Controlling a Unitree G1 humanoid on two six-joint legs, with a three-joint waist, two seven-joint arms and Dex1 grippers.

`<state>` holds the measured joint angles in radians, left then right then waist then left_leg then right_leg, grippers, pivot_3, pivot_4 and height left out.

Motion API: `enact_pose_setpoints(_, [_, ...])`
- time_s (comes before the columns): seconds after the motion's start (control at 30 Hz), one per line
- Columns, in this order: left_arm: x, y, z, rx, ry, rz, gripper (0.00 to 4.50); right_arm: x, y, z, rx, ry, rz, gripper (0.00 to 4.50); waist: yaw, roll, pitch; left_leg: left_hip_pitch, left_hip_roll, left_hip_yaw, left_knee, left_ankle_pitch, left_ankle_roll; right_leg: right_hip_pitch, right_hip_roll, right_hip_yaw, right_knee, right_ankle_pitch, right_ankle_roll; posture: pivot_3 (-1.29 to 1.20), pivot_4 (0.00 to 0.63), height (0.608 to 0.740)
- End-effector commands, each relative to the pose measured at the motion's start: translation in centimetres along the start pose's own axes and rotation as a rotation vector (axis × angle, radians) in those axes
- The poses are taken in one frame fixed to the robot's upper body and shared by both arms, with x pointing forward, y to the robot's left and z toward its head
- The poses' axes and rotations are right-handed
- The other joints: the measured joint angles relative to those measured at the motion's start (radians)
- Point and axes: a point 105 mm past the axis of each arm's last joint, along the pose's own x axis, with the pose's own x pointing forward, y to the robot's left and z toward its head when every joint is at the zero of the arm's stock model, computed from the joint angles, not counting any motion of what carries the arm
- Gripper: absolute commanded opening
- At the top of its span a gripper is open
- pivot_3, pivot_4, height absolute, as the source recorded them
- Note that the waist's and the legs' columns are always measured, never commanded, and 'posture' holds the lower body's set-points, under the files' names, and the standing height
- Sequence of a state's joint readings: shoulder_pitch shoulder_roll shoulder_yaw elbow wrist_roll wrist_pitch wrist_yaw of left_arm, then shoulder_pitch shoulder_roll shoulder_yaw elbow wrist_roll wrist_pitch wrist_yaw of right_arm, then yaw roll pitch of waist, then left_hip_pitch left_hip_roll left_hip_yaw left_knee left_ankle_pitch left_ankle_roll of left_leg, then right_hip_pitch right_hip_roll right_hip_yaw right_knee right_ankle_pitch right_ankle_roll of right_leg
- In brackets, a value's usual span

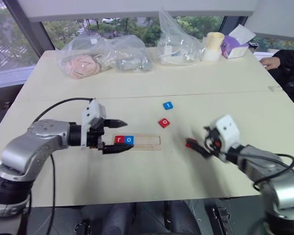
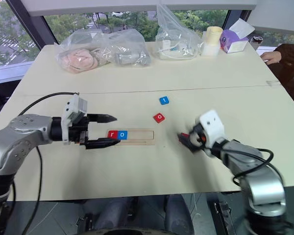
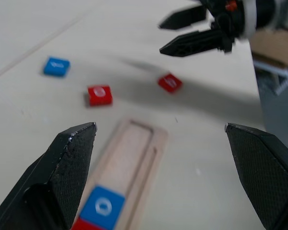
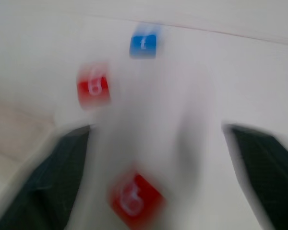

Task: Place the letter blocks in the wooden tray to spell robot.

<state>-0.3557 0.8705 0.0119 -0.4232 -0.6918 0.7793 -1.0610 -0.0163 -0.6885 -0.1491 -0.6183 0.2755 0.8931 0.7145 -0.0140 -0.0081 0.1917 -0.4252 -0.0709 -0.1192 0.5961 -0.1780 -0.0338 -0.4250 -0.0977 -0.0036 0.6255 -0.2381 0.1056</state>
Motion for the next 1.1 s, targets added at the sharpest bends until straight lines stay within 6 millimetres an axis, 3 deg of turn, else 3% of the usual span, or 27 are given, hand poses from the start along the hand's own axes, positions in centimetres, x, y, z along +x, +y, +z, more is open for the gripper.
enact_pose_setpoints(0.03, [0.2,-2.6,0.9,0.06,0.029,-0.134,4.5,-0.8,-1.4,0.5,-0.074,-0.077,0.143,4.46,-0.004,-0.002,0.001,0.0,0.0,0.001,0.0,0.0,0.0,0.0,0.0,0.0,-0.001,0.0,0.0,0.0,0.15,0.74])
enact_pose_setpoints(0.3, [0.2,-2.4,-0.2,0.05,0.065,-0.066,4.5,1.5,-3.8,-1.0,-0.163,-0.091,0.237,4.46,0.0,-0.003,0.002,0.002,0.008,0.008,0.001,0.0,0.0,0.001,0.001,0.0,0.0,0.004,-0.006,0.0,0.15,0.74])
enact_pose_setpoints(0.7, [-0.2,-2.6,-1.9,-0.015,0.076,-0.022,4.5,3.4,-3.1,-1.0,-0.186,-0.099,0.321,4.46,0.003,-0.004,0.002,0.001,0.008,0.008,0.002,0.0,0.0,0.0,0.002,0.0,0.0,0.005,-0.007,0.0,0.15,0.74])
enact_pose_setpoints(0.8, [-0.7,-1.8,-2.6,-0.012,0.108,0.012,4.5,3.6,-3.0,-1.1,-0.176,-0.11,0.317,3.57,0.003,-0.004,0.002,0.001,0.008,0.008,0.002,0.0,0.0,0.0,0.002,0.0,0.0,0.005,-0.007,0.0,0.15,0.74])
enact_pose_setpoints(0.97, [-2.1,-0.1,-2.5,0.002,0.114,0.074,4.5,3.7,-2.3,-1.1,-0.182,-0.114,0.327,1.19,0.002,-0.004,0.002,0.001,0.008,0.008,0.002,0.0,0.0,0.0,0.002,0.0,0.0,0.005,-0.007,0.0,0.15,0.74])
enact_pose_setpoints(1.1, [-3.4,0.8,-2.8,0.008,0.142,0.111,4.5,4.0,-2.4,1.2,-0.208,-0.164,0.308,1.16,0.001,-0.004,0.002,0.001,0.009,0.008,0.002,0.0,0.0,0.0,0.002,0.0,0.0,0.005,-0.007,0.0,0.15,0.74])
